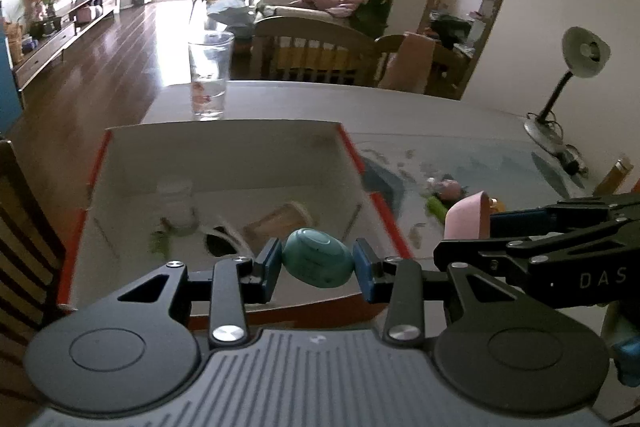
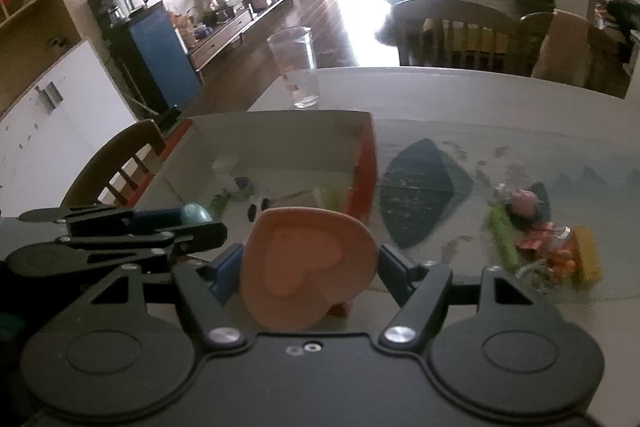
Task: Organize rigid objects
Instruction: 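Carry the teal container and pink heart dish over the cardboard box, then open the left tool to drop the teal container while the right tool releases the dish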
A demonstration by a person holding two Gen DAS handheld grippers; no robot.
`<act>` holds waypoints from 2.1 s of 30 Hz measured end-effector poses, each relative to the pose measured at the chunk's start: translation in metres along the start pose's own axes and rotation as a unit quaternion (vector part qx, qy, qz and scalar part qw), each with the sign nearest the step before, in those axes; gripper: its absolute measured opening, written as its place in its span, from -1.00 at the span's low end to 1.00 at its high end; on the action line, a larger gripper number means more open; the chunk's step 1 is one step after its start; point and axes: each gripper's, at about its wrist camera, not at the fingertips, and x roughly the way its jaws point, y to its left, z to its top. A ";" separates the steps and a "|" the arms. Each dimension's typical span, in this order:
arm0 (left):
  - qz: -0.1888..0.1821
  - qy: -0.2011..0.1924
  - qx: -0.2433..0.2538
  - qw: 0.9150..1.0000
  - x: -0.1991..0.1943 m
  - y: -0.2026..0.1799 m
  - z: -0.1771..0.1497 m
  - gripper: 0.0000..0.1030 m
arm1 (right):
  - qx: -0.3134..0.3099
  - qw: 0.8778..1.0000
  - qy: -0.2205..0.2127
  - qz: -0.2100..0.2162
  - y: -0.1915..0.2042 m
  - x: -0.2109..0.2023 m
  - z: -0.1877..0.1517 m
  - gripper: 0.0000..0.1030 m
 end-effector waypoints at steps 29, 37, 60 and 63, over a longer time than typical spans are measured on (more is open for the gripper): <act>0.075 0.097 0.044 0.991 0.087 0.089 0.016 -0.26 | -0.081 0.992 0.091 -0.033 0.043 0.141 0.021 0.38; 0.073 0.142 0.075 0.984 0.116 0.086 0.013 -0.26 | -0.140 0.983 0.096 -0.062 0.058 0.155 0.015 0.40; 0.084 0.149 0.070 0.983 0.106 0.084 0.016 -0.17 | -0.129 0.986 0.084 -0.056 0.057 0.140 0.019 0.42; 0.085 0.138 0.067 0.984 0.097 0.082 0.016 -0.17 | -0.126 0.988 0.074 -0.051 0.056 0.131 0.019 0.43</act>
